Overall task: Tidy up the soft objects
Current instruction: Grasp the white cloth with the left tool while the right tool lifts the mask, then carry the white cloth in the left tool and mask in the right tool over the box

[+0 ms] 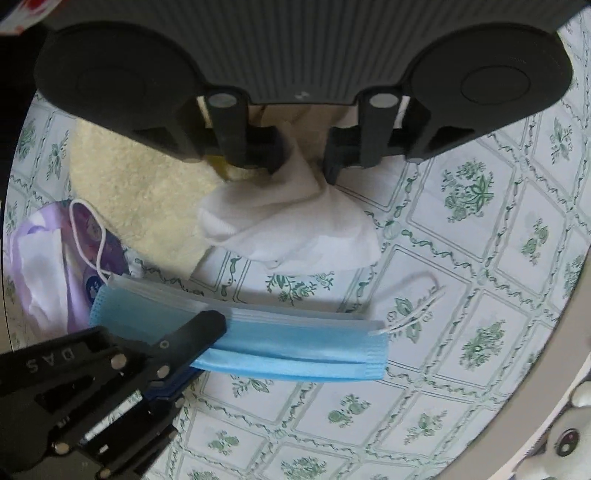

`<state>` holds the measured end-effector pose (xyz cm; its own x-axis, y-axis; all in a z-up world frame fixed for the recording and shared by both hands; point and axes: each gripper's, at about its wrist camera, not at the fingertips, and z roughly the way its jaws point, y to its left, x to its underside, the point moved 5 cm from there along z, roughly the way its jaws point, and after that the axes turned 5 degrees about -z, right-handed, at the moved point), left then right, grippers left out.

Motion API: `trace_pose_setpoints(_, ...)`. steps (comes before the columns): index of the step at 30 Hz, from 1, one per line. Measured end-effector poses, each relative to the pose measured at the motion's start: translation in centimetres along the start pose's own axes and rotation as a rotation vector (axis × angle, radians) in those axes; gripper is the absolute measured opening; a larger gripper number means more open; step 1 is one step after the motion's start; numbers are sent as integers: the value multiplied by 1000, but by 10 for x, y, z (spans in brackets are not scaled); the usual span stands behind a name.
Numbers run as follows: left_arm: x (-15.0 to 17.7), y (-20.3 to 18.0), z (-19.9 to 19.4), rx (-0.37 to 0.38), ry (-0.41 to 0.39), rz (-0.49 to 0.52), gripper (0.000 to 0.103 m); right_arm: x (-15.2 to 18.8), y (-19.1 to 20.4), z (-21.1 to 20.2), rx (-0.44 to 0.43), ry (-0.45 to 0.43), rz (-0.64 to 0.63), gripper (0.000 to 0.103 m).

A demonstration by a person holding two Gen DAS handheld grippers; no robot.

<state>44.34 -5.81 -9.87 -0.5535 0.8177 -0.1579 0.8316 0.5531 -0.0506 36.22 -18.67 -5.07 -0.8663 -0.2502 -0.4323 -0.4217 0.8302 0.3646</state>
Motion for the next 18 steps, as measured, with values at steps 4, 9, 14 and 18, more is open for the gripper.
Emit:
trace_pose_setpoints(4, 2, 14, -23, -12, -39, -50, 8, -1, 2, -6, 9, -12, -2, 6)
trace_pose_setpoints(9, 4, 25, -49, -66, -92, -101, 5, -3, 8, -18, 24, -39, -8, 6)
trace_pose_setpoints(14, 8, 27, -78, -122, -142, -146, 4, -8, 19, -34, 42, -78, -15, 6)
trace_pose_setpoints(18, 16, 30, -106, -182, -174, -182, 4, -13, 35, -52, 54, -109, -32, 4)
